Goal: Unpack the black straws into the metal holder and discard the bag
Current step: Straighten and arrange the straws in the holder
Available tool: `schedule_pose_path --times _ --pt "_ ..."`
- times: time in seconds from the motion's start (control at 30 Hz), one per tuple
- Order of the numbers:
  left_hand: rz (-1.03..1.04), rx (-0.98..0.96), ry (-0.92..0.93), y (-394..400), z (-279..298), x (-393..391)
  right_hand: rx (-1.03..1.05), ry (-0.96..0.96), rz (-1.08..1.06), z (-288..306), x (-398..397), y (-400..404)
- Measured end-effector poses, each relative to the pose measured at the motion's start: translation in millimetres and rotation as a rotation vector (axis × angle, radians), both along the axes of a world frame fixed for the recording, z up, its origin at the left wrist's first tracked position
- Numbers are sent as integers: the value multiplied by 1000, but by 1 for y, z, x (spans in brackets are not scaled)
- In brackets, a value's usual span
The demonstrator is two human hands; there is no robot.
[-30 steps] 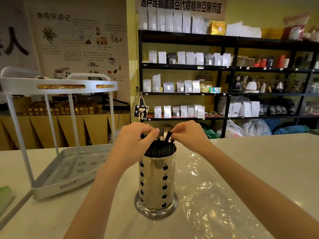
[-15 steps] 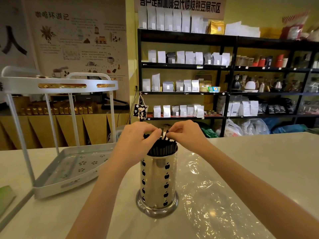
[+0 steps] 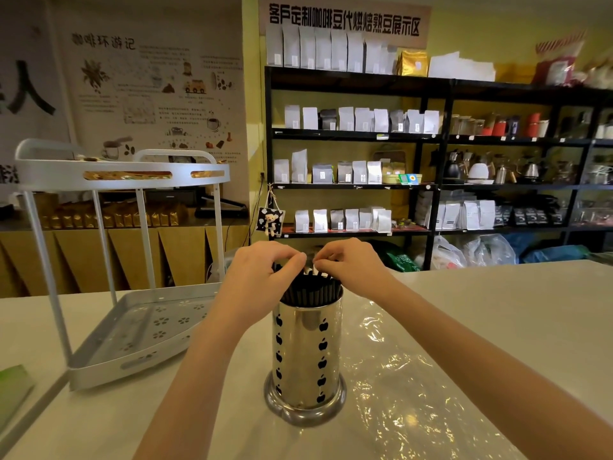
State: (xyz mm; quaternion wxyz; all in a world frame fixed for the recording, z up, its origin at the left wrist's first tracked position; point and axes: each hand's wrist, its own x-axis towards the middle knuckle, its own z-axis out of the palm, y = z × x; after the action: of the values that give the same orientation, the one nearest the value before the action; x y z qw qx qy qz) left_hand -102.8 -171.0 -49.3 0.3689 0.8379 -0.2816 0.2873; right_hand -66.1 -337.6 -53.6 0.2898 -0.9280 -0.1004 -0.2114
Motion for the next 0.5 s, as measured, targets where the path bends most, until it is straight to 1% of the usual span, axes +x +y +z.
schedule_pose_path --times 0.1,0.17,0.23,0.4,0.5 --pt "-10 2 -8 0 0 0 3 11 -5 -1 2 2" --pt "-12 -3 2 -2 0 0 35 -32 -8 0 2 3" --pt "-16 -10 7 -4 0 -1 106 -131 -7 6 -1 2" --pt "-22 -44 -22 -7 -1 1 211 -487 19 40 -17 -4" --pt "-16 -48 -45 -8 -3 5 368 -593 82 63 -32 -8"
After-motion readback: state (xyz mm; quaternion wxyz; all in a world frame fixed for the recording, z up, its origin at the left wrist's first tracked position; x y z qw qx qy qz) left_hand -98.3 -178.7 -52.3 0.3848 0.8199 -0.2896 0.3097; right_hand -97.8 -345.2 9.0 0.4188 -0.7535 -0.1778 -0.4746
